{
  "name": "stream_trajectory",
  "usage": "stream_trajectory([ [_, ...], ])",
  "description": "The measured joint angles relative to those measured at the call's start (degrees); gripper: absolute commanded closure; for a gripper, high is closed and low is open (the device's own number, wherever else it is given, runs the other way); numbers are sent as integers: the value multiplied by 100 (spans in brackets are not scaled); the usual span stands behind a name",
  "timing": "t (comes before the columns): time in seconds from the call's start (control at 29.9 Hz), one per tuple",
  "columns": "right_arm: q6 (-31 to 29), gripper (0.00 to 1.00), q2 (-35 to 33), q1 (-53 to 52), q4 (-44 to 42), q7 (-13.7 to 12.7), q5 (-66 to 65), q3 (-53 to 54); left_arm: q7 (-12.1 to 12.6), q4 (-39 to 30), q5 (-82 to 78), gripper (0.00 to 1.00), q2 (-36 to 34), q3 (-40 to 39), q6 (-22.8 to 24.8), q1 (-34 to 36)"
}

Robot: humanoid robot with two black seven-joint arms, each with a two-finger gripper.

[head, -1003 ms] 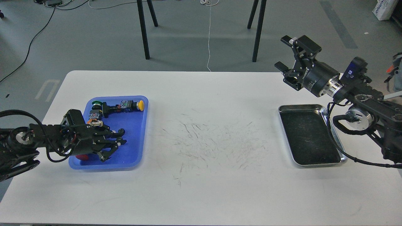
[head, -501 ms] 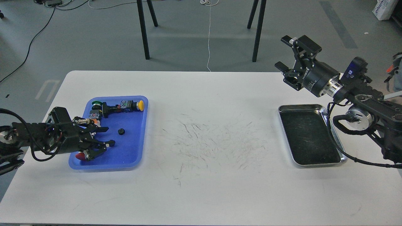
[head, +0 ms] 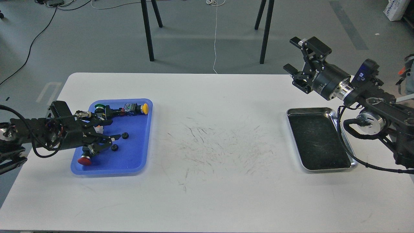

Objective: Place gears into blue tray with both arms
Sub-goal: 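Lower the left gripper into the blue tray and release the gear, then raise the left arm up and away from the blue tray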

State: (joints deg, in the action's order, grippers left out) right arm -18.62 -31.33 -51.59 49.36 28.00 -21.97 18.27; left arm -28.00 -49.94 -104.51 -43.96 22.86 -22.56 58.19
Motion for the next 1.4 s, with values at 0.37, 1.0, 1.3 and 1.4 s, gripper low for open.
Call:
stream_trajectory([
  [0.37, 50, 1, -66, 151, -82, 0, 0, -3, 1, 38, 1680, 20, 143, -166, 66, 0],
  [1.0, 148, 1, -90, 466, -216, 0, 8, 19, 1, 43, 4191, 4, 536, -1725, 1452, 13],
  [1.3, 259, 1, -67, 553, -273, 0, 13, 116, 1, 73, 6131, 1, 934, -1909, 1833, 1],
  [1.4, 284, 1, -51, 640, -306, 0, 23, 266, 1, 74, 6868, 0, 1043, -2013, 1962, 1],
])
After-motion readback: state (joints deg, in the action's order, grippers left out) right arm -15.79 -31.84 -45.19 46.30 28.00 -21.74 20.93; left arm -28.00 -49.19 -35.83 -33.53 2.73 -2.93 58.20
